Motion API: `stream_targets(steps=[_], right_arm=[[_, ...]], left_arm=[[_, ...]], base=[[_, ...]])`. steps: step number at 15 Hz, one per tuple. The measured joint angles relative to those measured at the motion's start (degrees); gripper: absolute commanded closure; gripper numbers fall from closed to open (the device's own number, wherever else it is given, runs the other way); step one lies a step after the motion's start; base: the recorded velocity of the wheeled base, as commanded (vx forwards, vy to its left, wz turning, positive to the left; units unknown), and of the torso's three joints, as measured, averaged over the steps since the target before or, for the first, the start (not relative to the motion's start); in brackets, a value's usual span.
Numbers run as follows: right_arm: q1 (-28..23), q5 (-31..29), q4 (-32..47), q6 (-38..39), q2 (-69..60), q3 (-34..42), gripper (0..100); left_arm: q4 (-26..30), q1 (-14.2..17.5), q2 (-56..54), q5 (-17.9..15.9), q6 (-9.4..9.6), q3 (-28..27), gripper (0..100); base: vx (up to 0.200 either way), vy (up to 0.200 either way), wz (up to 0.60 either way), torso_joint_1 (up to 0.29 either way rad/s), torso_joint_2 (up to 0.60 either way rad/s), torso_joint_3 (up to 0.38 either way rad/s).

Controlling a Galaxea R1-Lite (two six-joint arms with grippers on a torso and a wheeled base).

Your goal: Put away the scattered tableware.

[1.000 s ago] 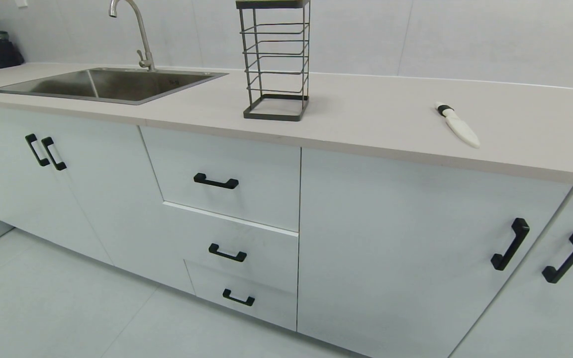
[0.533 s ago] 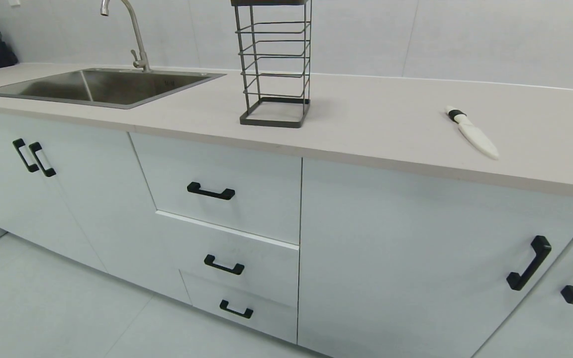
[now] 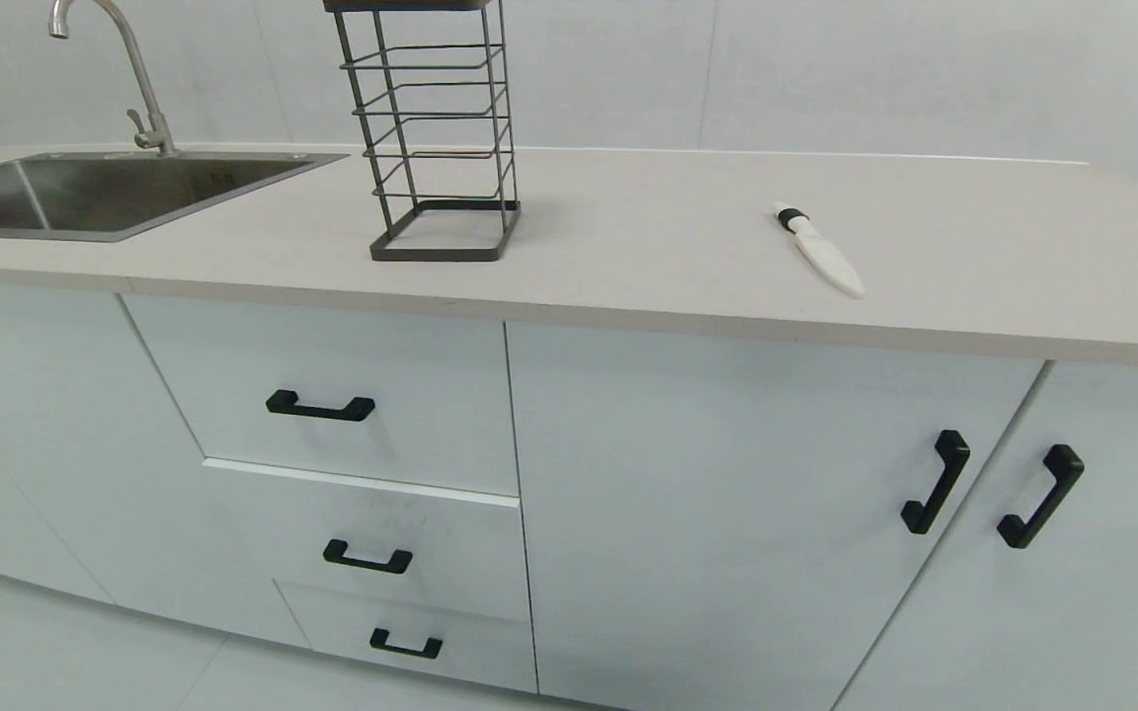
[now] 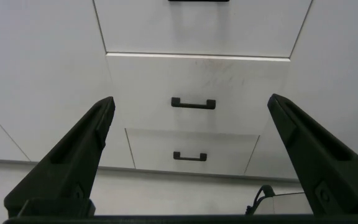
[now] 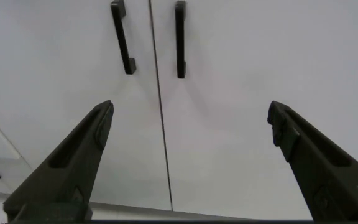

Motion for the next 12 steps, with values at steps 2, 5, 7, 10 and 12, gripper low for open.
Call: stream_targets(steps=[2,5,7,10,12], right_arm=[[0.0,-0.01,0.0,0.0,0.0,0.0,0],[0.0,-0.01,-0.09,0.01,0.0,0.0,0],[0.0,-0.01,0.09,0.0,0.0,0.02,0],[0.0,-0.01,-0.11,0.0,0.0,0.0,0],[0.0,0.0,-0.02,0.0,0.0,0.0,0]], left_arm=[[0.0,0.0,0.0,0.01,0.0,0.0,0],[-0.09,0.0,0.0,0.01,0.0,0.0,0],[0.09,0.0,0.0,0.01,-0.05,0.0,0],[-0.09,0.0,0.0,0.01,-0.02,0.0,0],[0.0,0.0,0.0,0.04,-0.02,0.0,0]], base=[[0.0,0.0,0.0,0.0,0.0,0.0],[0.0,0.0,0.0,0.126,-0.16,-0.147],[0.0,0.0,0.0,0.202,-0.2,-0.254],[0.0,0.0,0.0,0.204,-0.66,-0.23],[0.0,0.0,0.0,0.083,-0.52,-0.251]])
